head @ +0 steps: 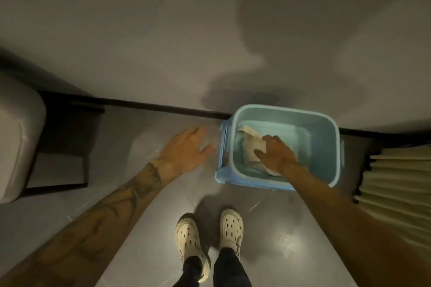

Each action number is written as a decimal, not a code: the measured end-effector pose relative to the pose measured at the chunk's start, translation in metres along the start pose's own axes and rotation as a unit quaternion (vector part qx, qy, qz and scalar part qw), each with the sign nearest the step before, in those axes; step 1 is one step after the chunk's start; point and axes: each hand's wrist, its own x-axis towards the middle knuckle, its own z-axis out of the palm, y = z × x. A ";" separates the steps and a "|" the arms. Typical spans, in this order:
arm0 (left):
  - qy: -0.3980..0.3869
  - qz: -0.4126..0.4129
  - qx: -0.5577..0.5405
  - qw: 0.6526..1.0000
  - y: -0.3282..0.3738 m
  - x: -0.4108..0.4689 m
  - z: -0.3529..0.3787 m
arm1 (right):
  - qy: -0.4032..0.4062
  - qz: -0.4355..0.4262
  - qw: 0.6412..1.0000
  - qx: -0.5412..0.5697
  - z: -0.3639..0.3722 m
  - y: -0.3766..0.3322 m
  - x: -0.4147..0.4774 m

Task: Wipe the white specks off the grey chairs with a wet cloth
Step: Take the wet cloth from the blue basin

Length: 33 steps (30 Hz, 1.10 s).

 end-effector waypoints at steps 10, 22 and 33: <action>-0.011 -0.015 -0.017 1.000 -0.023 -0.016 0.025 | 0.037 0.023 0.999 -0.019 0.022 -0.012 0.006; 0.082 -0.024 -0.038 0.996 0.017 -0.192 -0.147 | 0.082 -0.278 0.957 -0.017 -0.123 -0.178 -0.213; 0.200 -0.077 -0.010 0.977 -0.136 -0.404 -0.256 | 0.067 -0.406 0.909 -0.069 -0.090 -0.431 -0.377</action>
